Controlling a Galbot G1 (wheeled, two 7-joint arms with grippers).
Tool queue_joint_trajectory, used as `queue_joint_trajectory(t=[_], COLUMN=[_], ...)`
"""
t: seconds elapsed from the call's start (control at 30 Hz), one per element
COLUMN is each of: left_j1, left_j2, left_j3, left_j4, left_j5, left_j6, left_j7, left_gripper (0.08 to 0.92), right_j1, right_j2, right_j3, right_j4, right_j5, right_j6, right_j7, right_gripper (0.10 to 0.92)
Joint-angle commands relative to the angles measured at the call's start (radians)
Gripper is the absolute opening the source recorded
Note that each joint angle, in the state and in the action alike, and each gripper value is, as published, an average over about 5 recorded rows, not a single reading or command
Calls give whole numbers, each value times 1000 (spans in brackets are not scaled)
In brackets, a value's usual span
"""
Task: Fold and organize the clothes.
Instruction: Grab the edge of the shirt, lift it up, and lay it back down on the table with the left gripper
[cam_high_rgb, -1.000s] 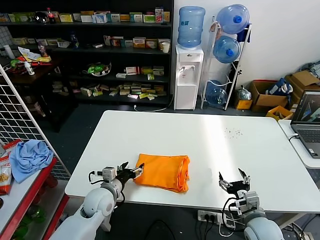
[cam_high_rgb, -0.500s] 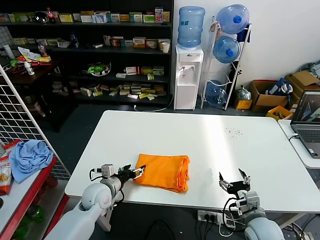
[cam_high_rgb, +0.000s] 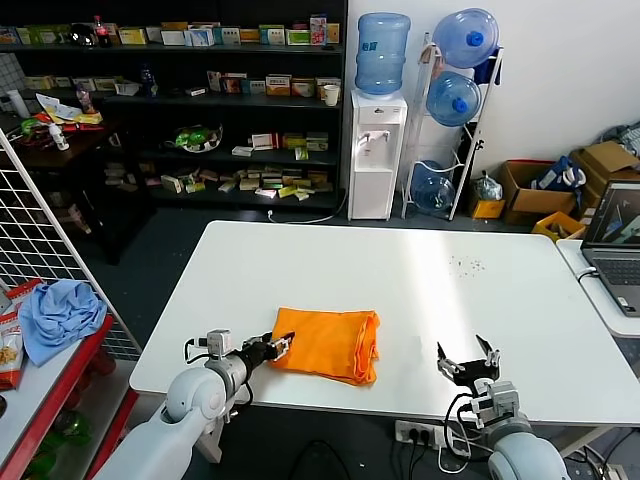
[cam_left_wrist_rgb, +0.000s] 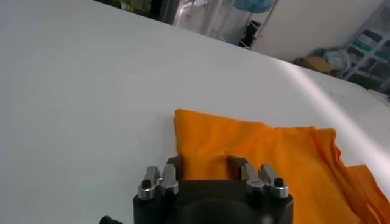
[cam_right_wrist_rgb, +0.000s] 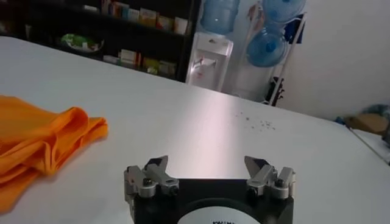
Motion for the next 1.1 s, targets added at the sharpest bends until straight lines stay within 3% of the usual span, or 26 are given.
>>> queue_joint_trajectory(t=[0.03, 0.43, 0.73, 1.1], left_j1=[7, 42, 95, 98], left_j2=[-5, 4, 120, 393], left_j3=[-1, -38, -143, -298], left_j4=[4, -43, -108, -56], left_j5=[8, 7, 5, 88], left_j6=[-11, -55, -30, 9], left_j7=[17, -8, -66, -89], left_gripper=[473, 148, 133, 133], right_j1=[-3, -4, 12, 64], right_j2=[1, -1, -10, -9], right_j3=[0, -11, -32, -71], right_j4=[4, 8, 12, -13], right_j5=[-1, -2, 1, 12], right_j6=[0, 0, -4, -5], right_j7=[1, 2, 7, 9], right_gripper=[823, 823, 823, 823])
